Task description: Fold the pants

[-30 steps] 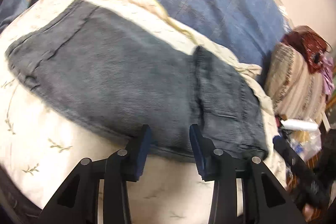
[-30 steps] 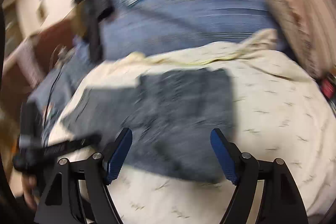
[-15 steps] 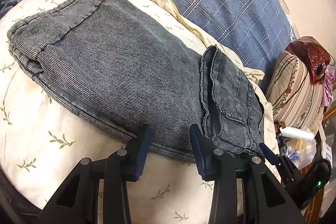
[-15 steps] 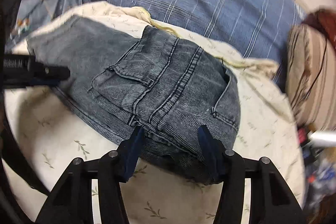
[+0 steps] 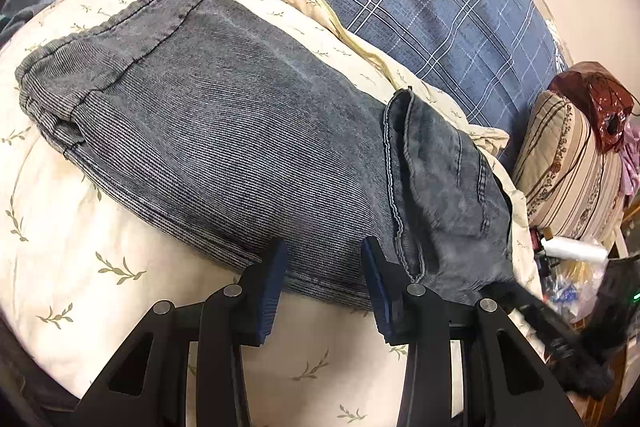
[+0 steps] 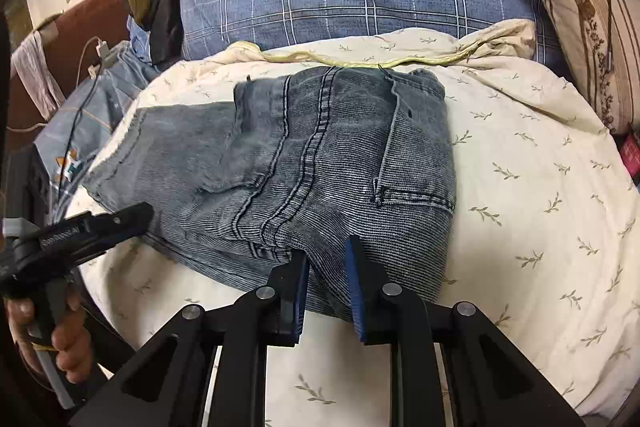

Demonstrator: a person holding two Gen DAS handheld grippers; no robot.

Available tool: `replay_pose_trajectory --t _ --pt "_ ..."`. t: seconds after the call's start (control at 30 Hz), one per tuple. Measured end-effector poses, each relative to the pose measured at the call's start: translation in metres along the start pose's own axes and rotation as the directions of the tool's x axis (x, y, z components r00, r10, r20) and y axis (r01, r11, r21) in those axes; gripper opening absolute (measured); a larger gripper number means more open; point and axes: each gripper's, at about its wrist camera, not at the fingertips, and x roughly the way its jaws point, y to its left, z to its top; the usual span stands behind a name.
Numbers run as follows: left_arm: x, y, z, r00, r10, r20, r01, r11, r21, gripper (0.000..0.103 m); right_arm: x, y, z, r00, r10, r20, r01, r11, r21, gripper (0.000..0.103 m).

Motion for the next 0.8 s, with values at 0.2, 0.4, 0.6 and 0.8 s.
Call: replay_pose_trajectory --t 0.2,0.4,0.6,0.8 --pt "-0.018 0.006 0.008 0.999 -0.016 0.051 0.017 1.000 -0.020 0.041 -0.028 -0.011 0.007 0.966 0.230 0.122 -0.242 0.966 0.095 0.069" --pt "-0.032 0.022 0.017 0.994 0.031 0.106 -0.023 0.997 -0.076 0.046 -0.026 0.004 0.012 0.948 0.285 0.144 -0.303 0.945 0.122 0.070" --pt "-0.027 0.029 0.017 0.996 0.045 0.081 -0.035 0.993 -0.112 0.046 -0.034 0.035 0.049 0.966 0.172 0.195 -0.189 0.980 0.069 0.070" --pt "-0.018 0.030 0.021 0.995 0.063 0.073 -0.054 0.991 -0.123 0.046 -0.001 0.046 0.069 0.935 0.309 0.175 -0.330 0.938 0.108 0.077"
